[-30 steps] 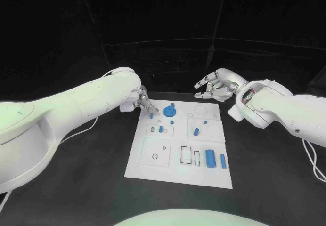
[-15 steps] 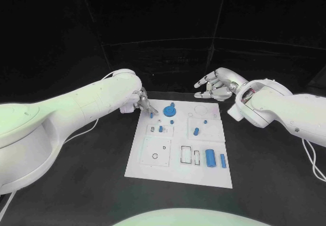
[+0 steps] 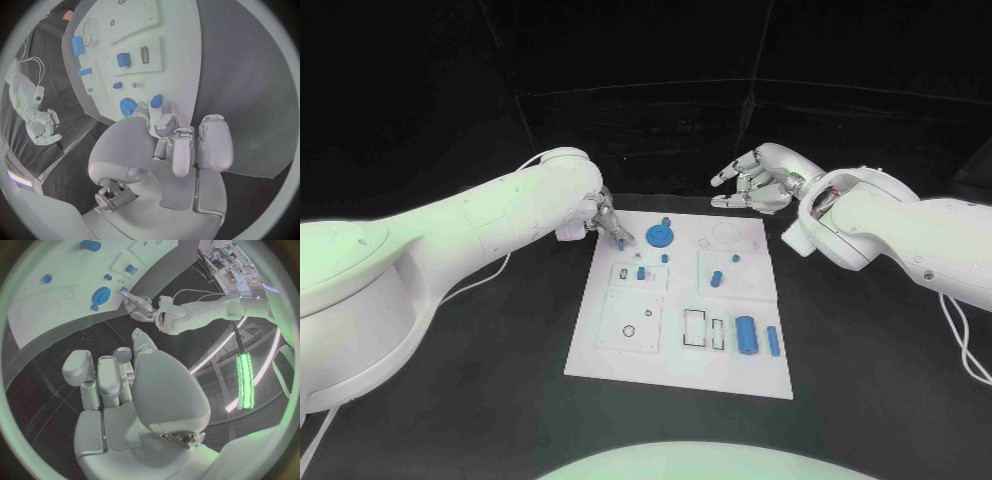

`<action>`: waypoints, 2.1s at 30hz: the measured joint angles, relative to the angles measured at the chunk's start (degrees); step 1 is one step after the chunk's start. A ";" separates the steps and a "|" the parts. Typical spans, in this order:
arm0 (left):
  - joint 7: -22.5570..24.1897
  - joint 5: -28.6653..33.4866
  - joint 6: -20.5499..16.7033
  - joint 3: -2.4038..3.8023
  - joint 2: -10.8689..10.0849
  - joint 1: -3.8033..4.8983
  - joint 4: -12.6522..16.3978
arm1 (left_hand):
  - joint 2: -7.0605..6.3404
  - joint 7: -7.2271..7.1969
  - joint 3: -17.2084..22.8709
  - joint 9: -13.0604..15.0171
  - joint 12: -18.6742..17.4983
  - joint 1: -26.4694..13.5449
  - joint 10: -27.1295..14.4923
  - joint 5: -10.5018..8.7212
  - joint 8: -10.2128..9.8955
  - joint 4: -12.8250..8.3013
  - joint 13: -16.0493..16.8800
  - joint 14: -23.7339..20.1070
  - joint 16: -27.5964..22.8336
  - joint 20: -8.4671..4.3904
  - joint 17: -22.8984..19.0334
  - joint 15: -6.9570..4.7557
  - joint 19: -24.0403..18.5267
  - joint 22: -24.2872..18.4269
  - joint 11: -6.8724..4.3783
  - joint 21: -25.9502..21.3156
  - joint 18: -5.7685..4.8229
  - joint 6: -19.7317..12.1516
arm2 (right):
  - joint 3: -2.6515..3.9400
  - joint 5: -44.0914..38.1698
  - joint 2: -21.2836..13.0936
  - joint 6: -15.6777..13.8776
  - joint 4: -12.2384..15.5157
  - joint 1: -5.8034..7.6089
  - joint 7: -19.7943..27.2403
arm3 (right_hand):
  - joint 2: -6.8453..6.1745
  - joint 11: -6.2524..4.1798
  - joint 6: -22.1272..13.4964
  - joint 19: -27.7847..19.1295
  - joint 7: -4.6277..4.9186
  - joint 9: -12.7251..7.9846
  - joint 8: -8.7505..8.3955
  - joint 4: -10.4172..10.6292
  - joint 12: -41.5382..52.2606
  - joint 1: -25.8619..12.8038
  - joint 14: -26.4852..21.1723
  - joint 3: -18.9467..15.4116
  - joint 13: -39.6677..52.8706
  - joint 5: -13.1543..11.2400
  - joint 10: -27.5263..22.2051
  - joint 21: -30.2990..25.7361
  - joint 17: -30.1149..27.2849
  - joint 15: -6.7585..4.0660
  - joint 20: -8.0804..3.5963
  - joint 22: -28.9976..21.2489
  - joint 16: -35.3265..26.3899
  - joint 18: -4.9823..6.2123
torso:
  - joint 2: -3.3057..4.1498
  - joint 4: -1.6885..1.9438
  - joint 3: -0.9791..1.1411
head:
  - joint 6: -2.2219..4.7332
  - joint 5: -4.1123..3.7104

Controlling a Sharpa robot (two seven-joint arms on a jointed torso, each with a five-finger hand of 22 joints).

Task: Assemble the parts on the task board

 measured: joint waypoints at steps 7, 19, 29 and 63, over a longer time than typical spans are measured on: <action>0.12 -0.03 0.20 0.00 0.17 -0.04 -0.07 | 0.37 0.00 0.01 -0.16 0.00 0.38 0.00 0.00 0.00 -0.33 0.00 0.00 0.00 0.00 0.00 0.00 0.00 0.06 0.00 0.00 0.00 0.00 | 0.00 0.00 0.03 0.02 -0.02 0.00 0.02 | 0.00 0.00 0.00 0.00 0.00 0.00 0.00 0.00 0.00 0.00 0.00 0.00 0.00 0.00 0.00 0.00 0.00 0.00 0.00 0.00 0.00 0.00 | 0.00 0.01 0.00 | -0.04 -0.01; 0.58 -0.07 0.40 0.00 0.22 -0.06 -0.16 | 2.15 0.22 0.75 -0.58 0.00 2.58 0.00 0.00 -0.21 -1.86 -0.21 0.00 0.00 0.00 0.00 0.00 0.00 0.05 0.00 0.00 0.00 0.21 | 0.00 0.00 0.07 0.02 -0.06 0.00 0.03 | 0.00 0.00 0.00 0.22 0.00 0.00 0.00 0.00 0.00 0.00 0.00 0.00 0.00 0.23 0.00 0.00 0.06 0.00 -0.22 0.01 0.00 0.00 | 0.00 0.04 0.01 | -0.10 -0.01; 1.17 -0.08 0.19 0.03 0.17 -0.06 -0.06 | 6.14 -0.21 5.39 -1.32 0.00 10.07 0.22 -0.02 -0.64 -7.29 -0.29 0.00 0.00 0.00 0.00 0.00 0.00 0.16 -0.22 0.00 0.00 0.60 | 0.00 0.00 0.13 0.02 -0.16 0.00 0.03 | 0.00 0.00 0.00 0.22 0.00 0.01 0.00 -0.01 0.00 0.00 0.00 0.00 0.00 0.23 0.00 0.00 0.06 0.00 -0.22 -0.05 0.00 0.00 | -0.01 0.04 0.00 | -0.33 0.13; 3.63 6.14 -14.53 -0.07 -16.19 -0.99 23.95 | 3.96 -0.50 16.32 -1.55 -1.30 8.86 0.12 0.00 1.87 -9.31 -1.98 0.21 0.00 -0.09 0.00 -0.21 0.09 0.36 -0.74 -0.21 -0.01 -0.54 | 0.00 0.01 -0.44 0.69 -0.61 0.00 -0.27 | 0.00 0.00 -0.18 0.21 -0.18 0.01 0.00 0.16 0.00 0.00 0.00 0.17 -0.19 0.42 0.00 -0.48 -0.12 0.00 -0.21 -0.57 -0.26 0.91 | -0.43 0.65 0.10 | -0.42 0.26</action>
